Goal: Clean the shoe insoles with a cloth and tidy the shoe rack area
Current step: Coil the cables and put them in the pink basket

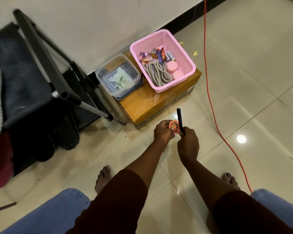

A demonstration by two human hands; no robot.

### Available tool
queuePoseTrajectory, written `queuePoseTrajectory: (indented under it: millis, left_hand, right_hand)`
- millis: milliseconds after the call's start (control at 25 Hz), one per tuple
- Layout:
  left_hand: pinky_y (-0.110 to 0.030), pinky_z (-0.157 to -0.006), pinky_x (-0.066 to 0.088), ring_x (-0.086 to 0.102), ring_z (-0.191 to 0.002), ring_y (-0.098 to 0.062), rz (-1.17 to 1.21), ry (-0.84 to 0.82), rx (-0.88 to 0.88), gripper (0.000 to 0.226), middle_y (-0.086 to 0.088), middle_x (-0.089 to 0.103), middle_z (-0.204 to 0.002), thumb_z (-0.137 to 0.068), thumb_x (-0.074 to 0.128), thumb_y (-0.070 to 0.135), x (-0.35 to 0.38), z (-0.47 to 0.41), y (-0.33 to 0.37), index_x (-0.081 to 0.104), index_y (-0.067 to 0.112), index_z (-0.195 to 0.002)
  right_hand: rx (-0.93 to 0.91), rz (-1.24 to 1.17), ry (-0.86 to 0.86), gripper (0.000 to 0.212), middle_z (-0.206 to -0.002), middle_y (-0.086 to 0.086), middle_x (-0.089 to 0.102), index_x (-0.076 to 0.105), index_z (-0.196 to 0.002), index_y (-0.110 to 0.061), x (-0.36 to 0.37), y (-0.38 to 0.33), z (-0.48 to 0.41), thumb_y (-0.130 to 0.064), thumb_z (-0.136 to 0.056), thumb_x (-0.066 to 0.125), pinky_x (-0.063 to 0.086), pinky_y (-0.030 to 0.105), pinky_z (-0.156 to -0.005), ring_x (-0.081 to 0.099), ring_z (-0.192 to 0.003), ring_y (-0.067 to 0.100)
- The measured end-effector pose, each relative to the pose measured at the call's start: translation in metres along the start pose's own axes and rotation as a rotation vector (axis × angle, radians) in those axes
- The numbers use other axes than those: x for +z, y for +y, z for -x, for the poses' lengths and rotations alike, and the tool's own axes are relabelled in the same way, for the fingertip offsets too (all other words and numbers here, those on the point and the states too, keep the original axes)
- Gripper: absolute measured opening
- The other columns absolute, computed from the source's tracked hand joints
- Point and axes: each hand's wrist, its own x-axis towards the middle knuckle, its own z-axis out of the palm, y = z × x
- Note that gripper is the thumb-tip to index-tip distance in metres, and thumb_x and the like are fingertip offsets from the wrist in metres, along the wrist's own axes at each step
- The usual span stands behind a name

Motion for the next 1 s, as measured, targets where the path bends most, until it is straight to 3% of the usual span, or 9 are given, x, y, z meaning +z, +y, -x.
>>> queuePoseTrajectory:
  millis: [200,360,440,560,640,760,1000]
  left_hand:
    - [-0.033,-0.084,0.055,0.058,-0.11,-0.025,0.16,-0.072,0.134,0.031,-0.007,0.057,-0.121,-0.095,0.049,0.002,0.013,0.036,0.073,0.051,0.01,-0.125]
    - [-0.022,-0.063,0.055,0.059,-0.105,-0.024,0.232,-0.07,0.345,0.038,-0.006,0.059,-0.116,-0.092,0.046,-0.008,0.007,0.034,0.15,0.055,0.012,-0.122]
    - [-0.024,-0.063,0.056,0.058,-0.108,-0.027,0.248,-0.01,0.407,0.043,-0.008,0.057,-0.125,-0.091,0.047,-0.01,-0.002,0.021,0.182,0.055,0.014,-0.126]
    - [-0.024,-0.068,0.056,0.058,-0.111,-0.028,0.067,0.175,0.489,0.039,-0.007,0.055,-0.133,-0.094,0.051,0.001,-0.012,-0.011,0.213,0.054,0.014,-0.13]
    - [-0.036,-0.084,0.057,0.058,-0.111,-0.029,-0.091,0.286,0.457,0.034,-0.009,0.058,-0.13,-0.095,0.052,0.007,-0.016,-0.032,0.222,0.057,0.013,-0.128]
    - [-0.036,-0.091,0.053,0.06,-0.108,-0.031,-0.332,0.329,0.348,0.03,-0.013,0.063,-0.12,-0.095,0.053,0.019,-0.023,-0.056,0.222,0.062,0.006,-0.12]
    - [-0.032,-0.092,0.045,0.056,-0.116,-0.03,-0.586,0.321,0.349,0.031,-0.017,0.058,-0.125,-0.095,0.045,0.009,-0.029,-0.064,0.216,0.055,-0.003,-0.122]
  right_hand:
    - [-0.103,-0.076,0.251,0.019,-0.1,0.016,0.061,0.059,-0.107,-0.002,-0.053,-0.044,-0.023,-0.008,-0.093,0.048,0.034,0.027,-0.062,0.058,-0.086,0.033]
    - [-0.26,-0.12,0.311,0.023,-0.104,0.019,0.06,0.059,-0.111,-0.002,-0.092,-0.1,-0.069,-0.008,-0.093,0.047,0.041,0.034,-0.065,0.057,-0.092,0.036]
    - [-0.354,-0.076,0.28,0.026,-0.11,0.018,0.06,0.057,-0.116,-0.003,-0.102,-0.132,-0.091,-0.011,-0.094,0.047,0.046,0.035,-0.072,0.057,-0.098,0.034]
    - [-0.39,-0.036,0.182,0.03,-0.115,0.015,0.061,0.056,-0.12,-0.005,-0.101,-0.173,-0.124,-0.018,-0.093,0.053,0.049,0.034,-0.087,0.059,-0.103,0.028]
    - [-0.366,0.012,0.1,0.03,-0.115,0.015,0.062,0.057,-0.118,-0.004,-0.091,-0.188,-0.14,-0.019,-0.092,0.053,0.047,0.036,-0.092,0.06,-0.104,0.028]
    - [-0.288,0.058,-0.005,0.03,-0.112,0.016,0.062,0.056,-0.116,-0.001,-0.073,-0.197,-0.157,-0.021,-0.095,0.048,0.048,0.035,-0.085,0.06,-0.101,0.031]
    - [-0.201,0.189,-0.081,0.027,-0.114,0.015,0.059,0.053,-0.119,-0.005,-0.048,-0.199,-0.176,-0.017,-0.097,0.043,0.045,0.034,-0.079,0.058,-0.103,0.032]
